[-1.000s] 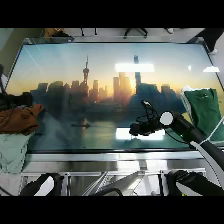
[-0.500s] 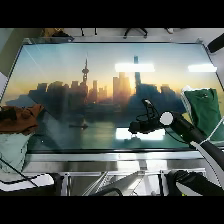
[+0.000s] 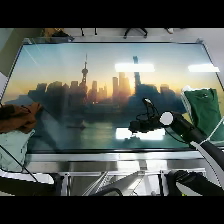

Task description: Fold the shirts.

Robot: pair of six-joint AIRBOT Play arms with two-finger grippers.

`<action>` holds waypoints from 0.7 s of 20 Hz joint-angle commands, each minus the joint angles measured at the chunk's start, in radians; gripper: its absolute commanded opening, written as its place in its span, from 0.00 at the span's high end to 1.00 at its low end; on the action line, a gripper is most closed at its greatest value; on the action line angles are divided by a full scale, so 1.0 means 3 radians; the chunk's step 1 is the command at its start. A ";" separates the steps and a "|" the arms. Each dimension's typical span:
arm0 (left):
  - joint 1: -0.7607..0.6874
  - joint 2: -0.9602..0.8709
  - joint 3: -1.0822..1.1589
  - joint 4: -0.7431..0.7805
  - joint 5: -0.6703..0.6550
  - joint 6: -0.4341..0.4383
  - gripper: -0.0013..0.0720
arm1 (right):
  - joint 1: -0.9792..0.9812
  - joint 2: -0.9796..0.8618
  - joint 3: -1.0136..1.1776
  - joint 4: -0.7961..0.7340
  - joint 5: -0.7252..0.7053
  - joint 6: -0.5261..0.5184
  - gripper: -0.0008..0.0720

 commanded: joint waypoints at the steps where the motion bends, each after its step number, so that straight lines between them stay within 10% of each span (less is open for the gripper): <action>1: -0.0195 0.0172 0.0632 -0.0841 -0.0170 -0.0067 0.97 | 0.0000 0.0001 0.0006 0.0034 -0.0003 -0.0001 0.81; 7: -0.1200 0.0867 0.1377 -0.1773 -0.0846 -0.0103 0.97 | -0.0154 0.0050 0.0183 0.0009 0.0048 -0.0036 0.84; 14: -0.2580 0.1336 0.0127 -0.1769 -0.0816 -0.0282 0.97 | -0.0743 0.0440 0.0348 0.0008 0.0501 -0.0289 0.84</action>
